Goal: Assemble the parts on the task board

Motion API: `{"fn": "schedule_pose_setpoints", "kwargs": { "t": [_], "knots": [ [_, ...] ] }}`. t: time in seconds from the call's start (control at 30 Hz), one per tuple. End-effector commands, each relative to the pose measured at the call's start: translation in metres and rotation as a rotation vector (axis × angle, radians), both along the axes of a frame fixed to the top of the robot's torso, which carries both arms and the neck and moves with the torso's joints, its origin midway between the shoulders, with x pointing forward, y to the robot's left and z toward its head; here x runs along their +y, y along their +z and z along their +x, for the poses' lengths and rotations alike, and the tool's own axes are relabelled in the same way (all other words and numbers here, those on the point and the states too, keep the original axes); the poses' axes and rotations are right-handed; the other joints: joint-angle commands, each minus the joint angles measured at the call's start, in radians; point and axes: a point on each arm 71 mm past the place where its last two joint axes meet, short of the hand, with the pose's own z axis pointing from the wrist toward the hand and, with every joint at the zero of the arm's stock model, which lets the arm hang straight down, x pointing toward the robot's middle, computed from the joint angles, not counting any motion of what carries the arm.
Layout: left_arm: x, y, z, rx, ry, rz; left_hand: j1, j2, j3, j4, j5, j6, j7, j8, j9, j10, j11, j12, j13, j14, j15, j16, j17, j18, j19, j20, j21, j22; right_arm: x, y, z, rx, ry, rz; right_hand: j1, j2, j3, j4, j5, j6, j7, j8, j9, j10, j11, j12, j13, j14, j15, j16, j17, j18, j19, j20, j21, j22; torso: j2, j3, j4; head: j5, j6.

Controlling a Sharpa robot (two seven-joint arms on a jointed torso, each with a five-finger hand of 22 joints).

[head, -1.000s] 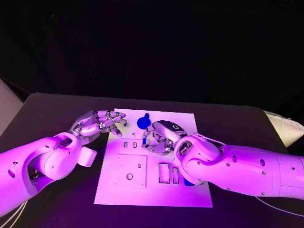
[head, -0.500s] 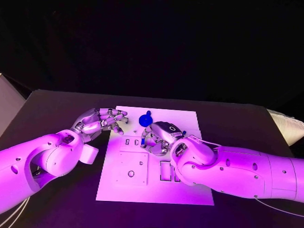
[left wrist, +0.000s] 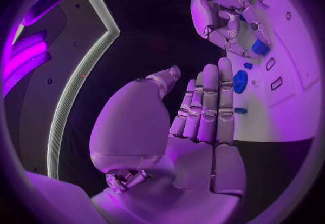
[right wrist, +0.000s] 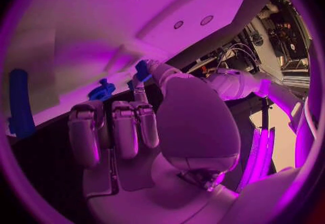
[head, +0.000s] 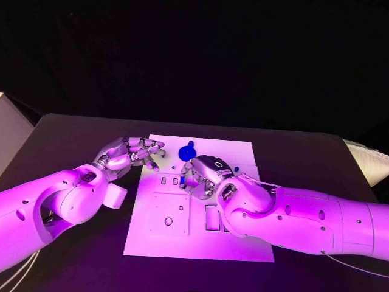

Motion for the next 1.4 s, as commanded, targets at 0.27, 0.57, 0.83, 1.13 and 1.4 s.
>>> {"fn": "schedule_pose_setpoints", "kwargs": {
  "t": [0.27, 0.57, 0.83, 1.13, 1.4],
  "knots": [
    [-0.0031, 0.0003, -0.0009, -0.003, -0.024, -0.005, 0.005, 0.003, -0.003, 0.002, 0.004, -0.007, 0.009, -0.001, 0.001, -0.005, 0.001, 0.004, 0.002, -0.01, 0.0, 0.006, -0.001, 0.004, -0.006, -0.002, 0.007, 0.002, 0.0028, -0.0037, 0.0007, -0.018, -0.001, -0.02, -0.013, -0.009, -0.001, 0.008, 0.002, 0.005, -0.011, 0.004, 0.066, 0.105, -0.003, 0.003, 0.263, 0.101, -0.007, -0.001, 0.251, -0.014, 0.106, -0.006, 0.005, 0.263, 0.0, -0.0004, -0.0007, 0.001, -0.007],
    [-0.0033, -0.0001, -0.0009, -0.002, -0.025, -0.006, 0.007, 0.003, -0.003, 0.002, 0.004, -0.008, 0.01, 0.0, 0.002, -0.007, 0.001, 0.007, 0.002, -0.011, 0.0, 0.007, -0.002, 0.004, -0.008, -0.002, 0.009, 0.003, 0.0032, -0.0062, 0.0012, -0.021, -0.002, -0.025, -0.024, -0.021, -0.006, 0.014, -0.007, -0.003, -0.008, 0.005, 0.065, 0.102, -0.001, 0.0, 0.261, 0.101, -0.005, -0.002, 0.249, -0.014, 0.106, -0.005, 0.005, 0.263, 0.0, 0.0002, -0.0013, 0.003, -0.01],
    [-0.0031, -0.0006, -0.001, 0.0, -0.026, -0.005, 0.007, 0.003, -0.003, 0.002, 0.004, -0.008, 0.01, 0.0, 0.002, -0.007, 0.001, 0.007, 0.002, -0.011, 0.0, 0.007, -0.002, 0.004, -0.008, -0.002, 0.009, 0.003, 0.0028, -0.0068, 0.0008, -0.024, 0.0, -0.023, -0.032, -0.032, -0.016, 0.019, -0.024, -0.014, -0.005, 0.005, 0.064, 0.1, 0.002, -0.002, 0.259, 0.1, -0.003, -0.003, 0.248, -0.014, 0.106, -0.004, 0.005, 0.263, -0.001, 0.0, -0.0006, 0.001, -0.014],
    [-0.0029, -0.0011, -0.001, 0.002, -0.028, -0.005, 0.007, 0.004, -0.003, 0.002, 0.004, -0.008, 0.01, 0.0, 0.002, -0.008, 0.001, 0.007, 0.002, -0.011, 0.0, 0.008, -0.002, 0.004, -0.009, -0.002, 0.01, 0.003, 0.0028, -0.007, 0.0005, -0.024, 0.009, -0.02, -0.038, -0.045, -0.037, 0.028, -0.025, -0.046, 0.007, -0.007, 0.057, 0.086, 0.012, -0.02, 0.245, 0.1, 0.005, -0.005, 0.244, -0.014, 0.106, 0.002, 0.005, 0.263, 0.0, 0.0012, -0.002, 0.001, -0.014],
    [-0.0019, -0.0022, -0.0004, 0.006, -0.029, -0.003, 0.006, 0.004, -0.003, 0.003, 0.004, -0.008, 0.01, 0.0, 0.002, -0.008, 0.001, 0.008, 0.002, -0.011, 0.0, 0.008, -0.002, 0.004, -0.009, -0.002, 0.01, 0.003, 0.0025, -0.0067, 0.0004, -0.028, 0.015, -0.011, -0.034, -0.054, -0.064, 0.04, -0.03, -0.087, 0.023, -0.027, 0.045, 0.044, 0.027, -0.074, 0.204, 0.098, 0.018, -0.008, 0.237, -0.013, 0.104, 0.014, 0.0, 0.258, 0.001, 0.0008, -0.0016, -0.001, -0.014]
  ]
}}
